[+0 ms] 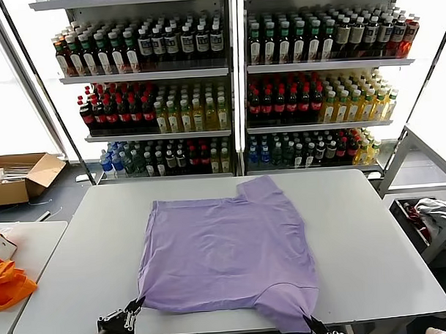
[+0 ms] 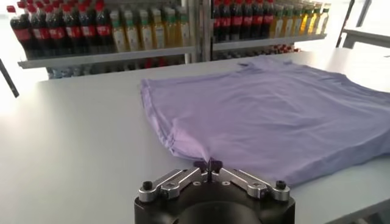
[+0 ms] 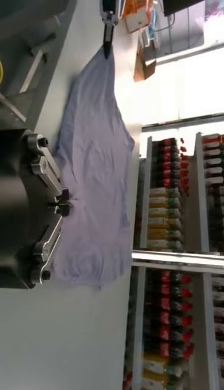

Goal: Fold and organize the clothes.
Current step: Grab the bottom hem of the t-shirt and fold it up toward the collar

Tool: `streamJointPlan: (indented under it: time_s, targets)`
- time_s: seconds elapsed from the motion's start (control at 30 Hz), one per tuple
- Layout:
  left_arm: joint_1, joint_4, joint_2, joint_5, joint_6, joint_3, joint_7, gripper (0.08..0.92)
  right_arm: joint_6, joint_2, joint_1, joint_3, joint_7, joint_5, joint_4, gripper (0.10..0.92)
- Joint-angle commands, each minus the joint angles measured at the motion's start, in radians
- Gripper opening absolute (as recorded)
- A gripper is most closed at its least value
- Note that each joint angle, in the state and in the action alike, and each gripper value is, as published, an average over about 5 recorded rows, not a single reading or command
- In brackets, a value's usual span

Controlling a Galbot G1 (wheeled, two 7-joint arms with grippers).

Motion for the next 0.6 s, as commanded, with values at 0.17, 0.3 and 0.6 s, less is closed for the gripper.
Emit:
streamJointPlan:
  time_s: [0.17, 0.3, 0.6]
  targets:
    - [-0.249, 0.068, 0.170, -0.119, 0.018, 0.014, 0.002, 0.092, -0.083, -0.041, 0.404, -0.059, 0.077, 0.136, -0.065, 0.107]
    - [-0.339, 0.143, 0.194, -0.136, 0.009, 0.047, 0.004, 0.092, -0.103, -0.061, 0.526, -0.103, 0.096, 0.147, -0.138, 0.107]
    - [-0.516, 0.317, 0.219, -0.134, -0.006, 0.151, 0.015, 0.092, -0.108, -0.101, 0.764, -0.245, 0.114, 0.143, -0.356, 0.107]
